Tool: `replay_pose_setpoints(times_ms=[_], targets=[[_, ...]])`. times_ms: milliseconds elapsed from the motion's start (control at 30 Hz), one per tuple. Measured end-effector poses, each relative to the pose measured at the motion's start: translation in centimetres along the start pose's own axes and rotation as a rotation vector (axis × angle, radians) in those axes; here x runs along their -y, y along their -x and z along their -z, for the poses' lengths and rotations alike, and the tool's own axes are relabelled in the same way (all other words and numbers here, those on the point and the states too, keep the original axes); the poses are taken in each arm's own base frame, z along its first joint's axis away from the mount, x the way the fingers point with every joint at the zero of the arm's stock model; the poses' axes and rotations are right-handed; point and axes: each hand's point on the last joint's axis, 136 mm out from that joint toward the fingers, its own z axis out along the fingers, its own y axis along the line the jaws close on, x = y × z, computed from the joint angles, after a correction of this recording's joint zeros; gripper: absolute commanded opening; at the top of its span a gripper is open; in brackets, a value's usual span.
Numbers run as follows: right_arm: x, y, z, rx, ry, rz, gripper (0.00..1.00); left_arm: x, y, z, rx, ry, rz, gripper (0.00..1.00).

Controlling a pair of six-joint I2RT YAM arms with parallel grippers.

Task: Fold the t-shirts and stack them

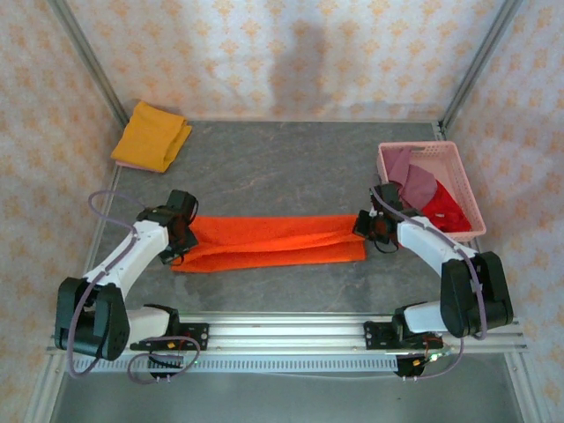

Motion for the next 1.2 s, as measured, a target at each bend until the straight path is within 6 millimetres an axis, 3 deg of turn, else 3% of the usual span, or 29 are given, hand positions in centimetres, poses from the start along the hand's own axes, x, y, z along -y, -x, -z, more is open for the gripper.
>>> replay_pose_setpoints(times_ms=[67,333,433,500,567,733,833,1033,1200], targets=[[0.1,-0.3,-0.1,-0.008,0.0,-0.005,0.02,-0.1,0.0,-0.4,0.002,0.009,0.001,0.08],[-0.6,-0.3,0.2,-0.008,0.035,-0.007,0.48,-1.0,-0.5,-1.0,0.012,0.04,0.004,0.68],[-1.2,0.2,1.1,0.03,0.053,0.018,0.53,-1.0,0.1,-0.2,0.045,0.024,0.012,0.83],[-1.9,0.6,1.7,0.054,0.058,0.047,0.54,-0.7,0.9,0.6,0.075,0.005,0.019,0.88],[-3.0,0.8,2.0,0.069,0.064,0.085,0.54,-0.1,1.7,1.5,0.101,-0.019,0.02,0.87],[-6.7,1.3,0.6,0.053,0.068,0.183,0.46,3.6,2.4,2.6,0.119,-0.13,-0.001,0.44],[-8.4,0.7,-1.3,0.016,0.059,0.22,0.4,5.5,2.0,1.4,0.075,-0.163,0.013,0.31],[-9.2,-1.7,-3.4,-0.042,0.055,0.23,0.35,5.4,0.9,-1.3,0.037,-0.128,0.015,0.3],[-7.4,-3.4,-4.5,-0.081,0.02,0.192,0.33,4.8,-0.5,-3.9,-0.007,-0.066,0.003,0.31]])
